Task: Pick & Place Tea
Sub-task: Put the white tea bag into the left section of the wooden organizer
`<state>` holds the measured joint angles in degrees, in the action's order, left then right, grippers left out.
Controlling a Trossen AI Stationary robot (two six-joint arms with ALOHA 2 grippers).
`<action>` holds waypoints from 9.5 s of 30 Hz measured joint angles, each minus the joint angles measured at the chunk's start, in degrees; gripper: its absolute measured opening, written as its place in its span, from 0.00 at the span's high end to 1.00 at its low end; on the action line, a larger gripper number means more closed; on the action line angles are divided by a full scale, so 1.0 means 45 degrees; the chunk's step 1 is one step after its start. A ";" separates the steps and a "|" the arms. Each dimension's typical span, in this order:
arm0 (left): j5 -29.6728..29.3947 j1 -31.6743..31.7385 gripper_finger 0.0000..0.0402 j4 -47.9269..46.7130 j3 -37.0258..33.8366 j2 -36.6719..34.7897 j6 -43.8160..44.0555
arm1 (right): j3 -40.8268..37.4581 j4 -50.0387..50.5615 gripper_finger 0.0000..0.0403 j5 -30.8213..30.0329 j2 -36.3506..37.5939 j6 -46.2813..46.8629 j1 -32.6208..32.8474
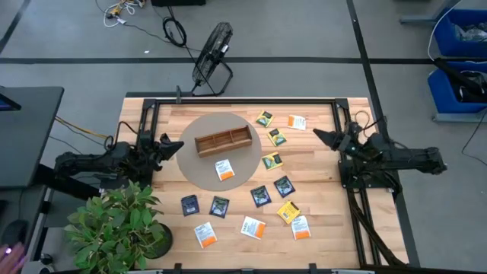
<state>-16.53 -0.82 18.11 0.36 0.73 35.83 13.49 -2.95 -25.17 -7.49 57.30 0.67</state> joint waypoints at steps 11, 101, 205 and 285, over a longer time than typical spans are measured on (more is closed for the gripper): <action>0.0000 -0.0005 0.99 0.0010 0.0000 0.0000 0.1061 | 0.5052 0.6707 0.30 -0.1075 -0.6315 0.0406 -0.1302; -0.0053 0.0000 0.99 0.0387 0.0002 0.0000 0.1899 | 0.6068 0.3357 0.98 0.2971 -1.9538 -0.2309 -0.9386; 0.4791 0.0869 0.51 0.0386 0.9183 1.6852 0.3229 | 1.3747 0.7060 1.00 0.3489 -1.8543 -2.1188 0.0491; 0.0848 0.2877 1.00 -0.0366 0.2818 0.9496 -0.2837 | 1.2892 0.7400 0.51 0.5169 -1.5857 -1.3117 -0.0486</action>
<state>-12.72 12.13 16.46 13.04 43.46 23.07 71.50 30.35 -1.91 -78.85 -1.72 -1.52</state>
